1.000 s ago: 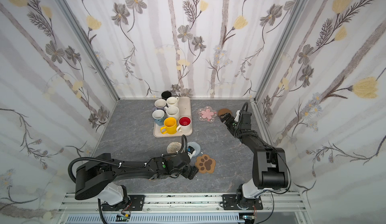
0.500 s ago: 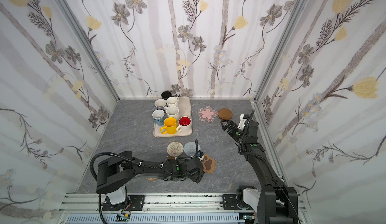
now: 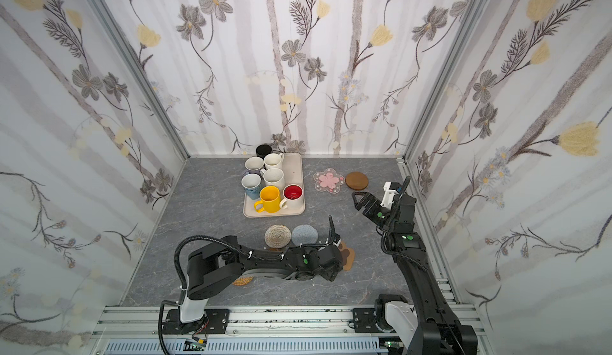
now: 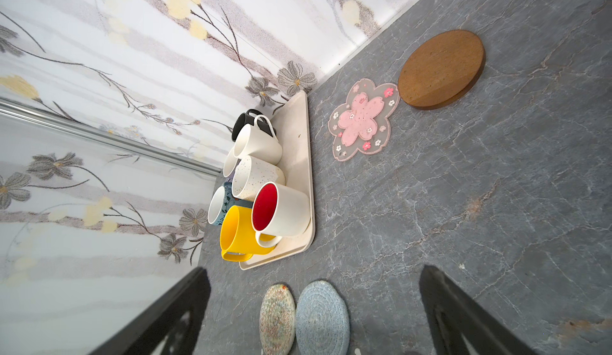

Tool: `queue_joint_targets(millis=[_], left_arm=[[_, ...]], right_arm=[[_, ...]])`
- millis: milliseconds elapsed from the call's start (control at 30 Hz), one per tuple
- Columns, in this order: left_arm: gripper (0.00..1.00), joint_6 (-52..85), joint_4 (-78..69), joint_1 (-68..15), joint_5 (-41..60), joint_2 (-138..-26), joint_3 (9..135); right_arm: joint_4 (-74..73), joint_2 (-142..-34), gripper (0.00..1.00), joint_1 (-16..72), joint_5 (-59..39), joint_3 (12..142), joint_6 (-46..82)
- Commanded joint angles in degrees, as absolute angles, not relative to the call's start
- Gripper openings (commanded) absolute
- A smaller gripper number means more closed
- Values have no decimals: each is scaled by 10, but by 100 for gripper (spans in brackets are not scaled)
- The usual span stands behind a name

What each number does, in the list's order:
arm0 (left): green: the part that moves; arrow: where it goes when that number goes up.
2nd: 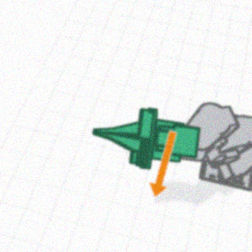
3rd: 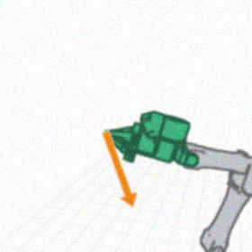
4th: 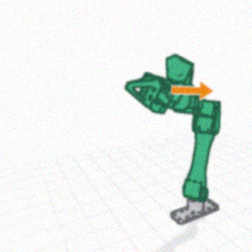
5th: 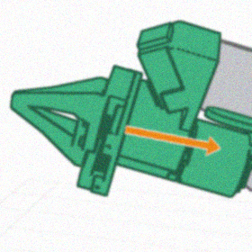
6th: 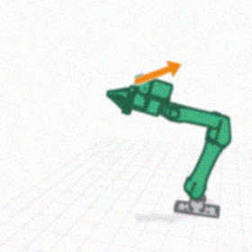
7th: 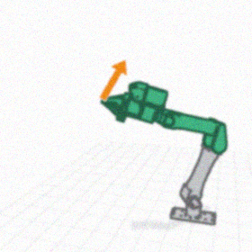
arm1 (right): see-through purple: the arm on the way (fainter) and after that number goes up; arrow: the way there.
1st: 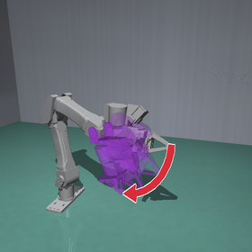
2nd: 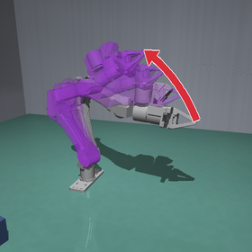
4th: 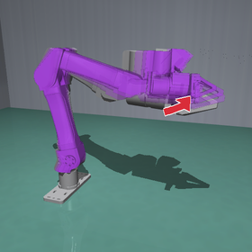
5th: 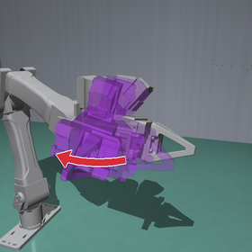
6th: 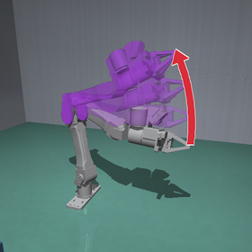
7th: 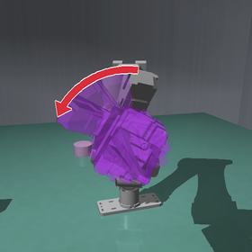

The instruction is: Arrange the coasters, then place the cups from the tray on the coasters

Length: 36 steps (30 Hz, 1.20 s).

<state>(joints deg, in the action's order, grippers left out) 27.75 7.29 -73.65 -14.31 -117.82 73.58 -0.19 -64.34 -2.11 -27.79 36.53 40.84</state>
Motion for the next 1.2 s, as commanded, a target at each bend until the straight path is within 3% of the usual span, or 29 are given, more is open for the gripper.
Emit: queue_joint_targets(millis=[0, 600, 833, 1000, 1167], left_arm=[[79, 298, 122, -727, -138, -1218, 781], [78, 286, 122, -644, -112, -1383, 1057], [87, 262, 122, -625, -153, -1298, 1032], [100, 256, 119, -620, -206, -1194, 955], [100, 263, 103, -616, -221, -1093, 856]], right_arm=[[-1, -627, 100, -23, -287, 353, 406], [-7, -515, 100, -77, -309, 216, 500], [7, -457, 100, -118, -331, 176, 547], [-8, -453, 100, -136, -372, 150, 570], [0, -471, 100, -88, -382, 148, 570]])
